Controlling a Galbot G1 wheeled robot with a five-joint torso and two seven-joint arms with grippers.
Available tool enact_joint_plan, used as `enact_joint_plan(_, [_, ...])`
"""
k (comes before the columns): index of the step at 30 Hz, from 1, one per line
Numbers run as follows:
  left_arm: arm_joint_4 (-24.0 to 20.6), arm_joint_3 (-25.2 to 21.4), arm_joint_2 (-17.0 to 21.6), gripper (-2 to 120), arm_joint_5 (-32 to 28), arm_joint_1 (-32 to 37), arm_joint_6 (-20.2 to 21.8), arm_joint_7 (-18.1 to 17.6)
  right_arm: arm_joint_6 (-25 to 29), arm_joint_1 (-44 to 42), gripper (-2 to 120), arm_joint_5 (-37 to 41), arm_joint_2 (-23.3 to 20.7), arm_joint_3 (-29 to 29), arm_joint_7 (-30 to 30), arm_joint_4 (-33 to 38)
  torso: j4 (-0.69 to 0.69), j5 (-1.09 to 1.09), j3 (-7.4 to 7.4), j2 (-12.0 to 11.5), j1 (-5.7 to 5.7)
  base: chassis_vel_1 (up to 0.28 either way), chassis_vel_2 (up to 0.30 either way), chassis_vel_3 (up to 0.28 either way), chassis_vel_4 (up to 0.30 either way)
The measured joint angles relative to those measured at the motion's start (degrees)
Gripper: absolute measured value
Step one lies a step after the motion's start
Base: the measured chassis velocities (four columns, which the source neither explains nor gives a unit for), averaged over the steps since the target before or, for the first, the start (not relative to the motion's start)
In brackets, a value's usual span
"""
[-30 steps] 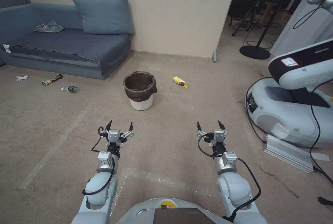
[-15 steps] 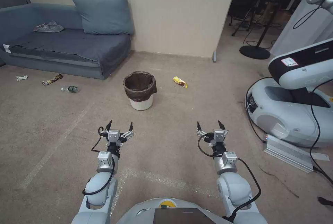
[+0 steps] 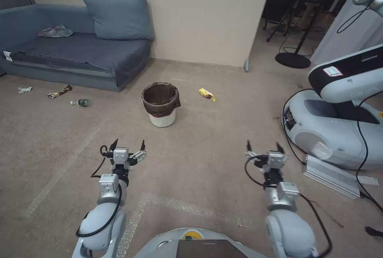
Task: Pick up the trash bin, then pick up the garbage from the floor and place it into the trash bin.
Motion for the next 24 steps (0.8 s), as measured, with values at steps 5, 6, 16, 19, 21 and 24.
enact_joint_plan(5, [-5.1,-0.6,0.6,100,0.0,2.5,4.4,-0.8,-0.9,-1.7,100,-0.5,0.9,1.2,0.9,2.7,0.01,0.02,0.00,0.0,0.00,0.000,0.000,0.000,0.000])
enact_joint_plan(6, [-5.7,-0.8,0.7,100,0.0,3.1,4.9,-0.6,-1.0,-1.8,100,-0.5,1.0,1.2,1.0,2.9,0.02,-0.01,0.00,0.0,0.00,0.000,0.000,0.000,0.000])
enact_joint_plan(16, [-5.5,-1.5,1.1,100,0.0,4.0,3.3,-0.3,-2.0,-1.9,100,1.0,0.9,1.7,-0.5,3.2,0.00,0.00,0.01,0.0,0.00,0.000,0.000,0.000,0.000])
enact_joint_plan(19, [-4.6,-1.5,1.1,100,0.1,4.5,1.4,-0.4,-2.2,-1.8,100,1.6,0.9,1.8,-1.0,3.2,0.01,0.00,0.01,0.0,0.00,0.000,0.000,0.000,0.000])
enact_joint_plan(21, [-4.1,-1.3,1.1,100,0.2,4.7,0.2,-0.8,-2.2,-1.8,100,1.7,0.9,1.8,-1.1,3.2,0.01,0.00,0.01,0.0,0.00,0.000,0.000,0.000,0.000])
enact_joint_plan(24, [-3.9,-1.0,1.1,100,0.3,4.8,-0.6,-1.5,-2.2,-1.8,100,1.7,0.9,1.8,-1.1,3.2,0.01,0.00,0.01,0.0,0.00,0.000,0.000,0.000,0.000])
